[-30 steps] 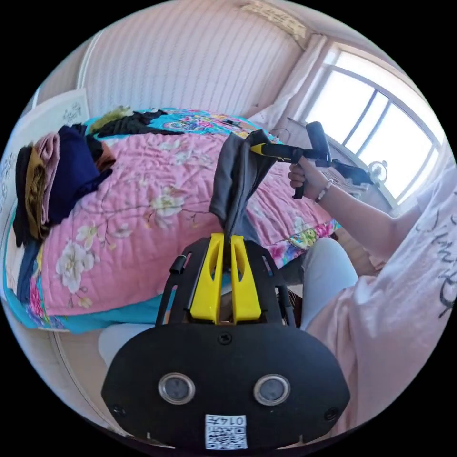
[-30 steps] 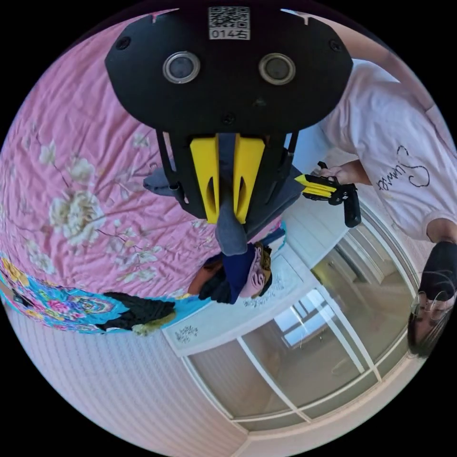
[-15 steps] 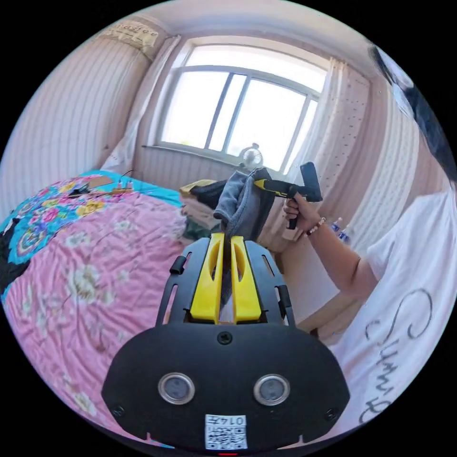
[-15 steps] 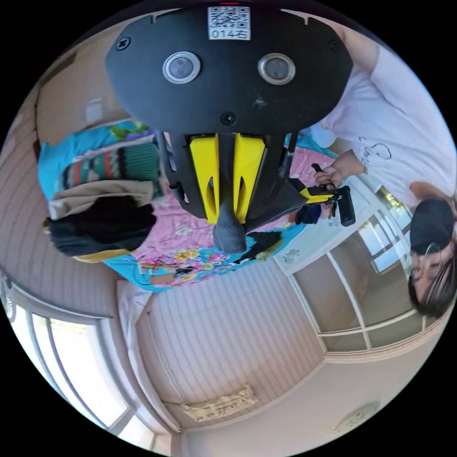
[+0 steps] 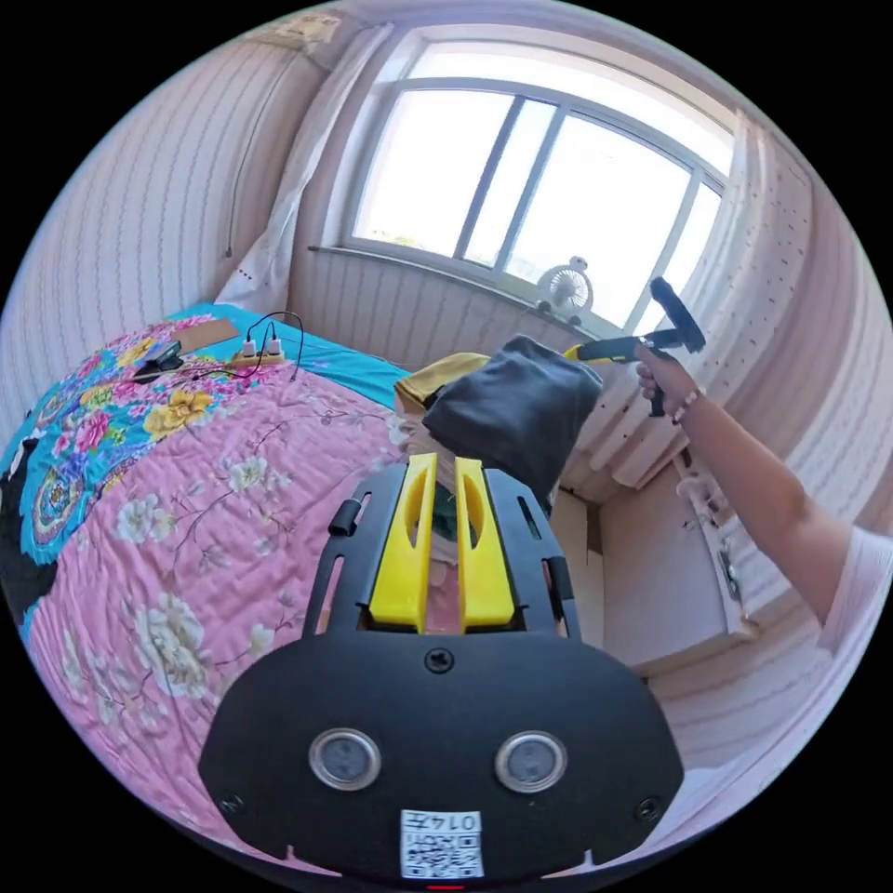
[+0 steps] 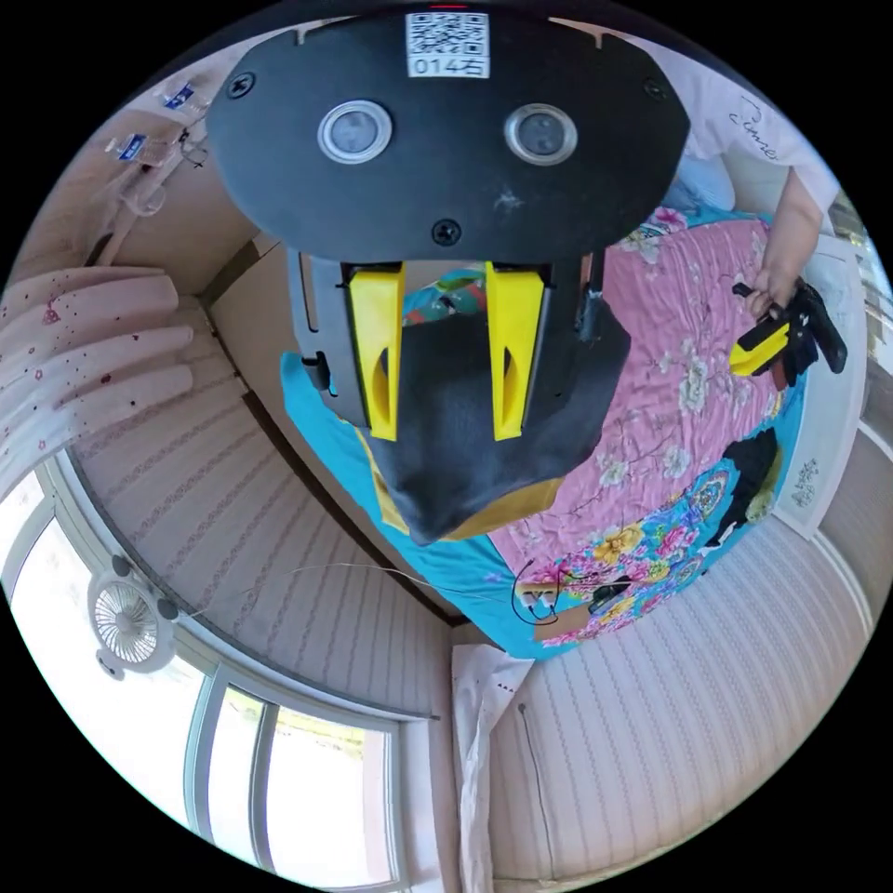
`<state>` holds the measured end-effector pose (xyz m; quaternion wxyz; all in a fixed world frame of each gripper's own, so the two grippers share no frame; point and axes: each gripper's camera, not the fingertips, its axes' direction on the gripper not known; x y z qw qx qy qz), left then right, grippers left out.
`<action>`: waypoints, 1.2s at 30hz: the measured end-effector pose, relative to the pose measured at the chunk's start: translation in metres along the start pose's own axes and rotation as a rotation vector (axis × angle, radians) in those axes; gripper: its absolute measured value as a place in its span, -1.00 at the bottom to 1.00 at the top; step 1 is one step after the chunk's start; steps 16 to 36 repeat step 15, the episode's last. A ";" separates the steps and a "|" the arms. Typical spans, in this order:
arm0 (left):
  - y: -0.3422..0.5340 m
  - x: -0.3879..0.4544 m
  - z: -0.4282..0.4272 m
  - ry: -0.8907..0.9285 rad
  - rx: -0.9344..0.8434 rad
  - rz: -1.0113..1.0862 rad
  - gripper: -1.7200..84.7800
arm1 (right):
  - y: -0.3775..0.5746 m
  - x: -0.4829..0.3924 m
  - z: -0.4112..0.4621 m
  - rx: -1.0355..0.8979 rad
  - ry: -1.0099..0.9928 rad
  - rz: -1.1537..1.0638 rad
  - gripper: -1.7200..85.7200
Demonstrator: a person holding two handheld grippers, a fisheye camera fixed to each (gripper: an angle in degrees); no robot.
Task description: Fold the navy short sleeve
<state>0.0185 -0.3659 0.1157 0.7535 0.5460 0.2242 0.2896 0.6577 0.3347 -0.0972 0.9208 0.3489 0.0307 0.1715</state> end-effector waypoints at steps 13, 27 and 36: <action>0.315 0.046 -0.242 -0.373 0.001 -0.027 -0.82 | 0.273 -0.247 0.025 0.234 -0.409 -0.460 -0.79; 0.348 0.037 -0.283 -0.488 0.008 -0.132 -0.81 | 0.299 -0.305 0.045 0.161 -0.489 -0.545 -0.78; 0.348 0.037 -0.283 -0.488 0.008 -0.132 -0.81 | 0.299 -0.305 0.045 0.161 -0.489 -0.545 -0.78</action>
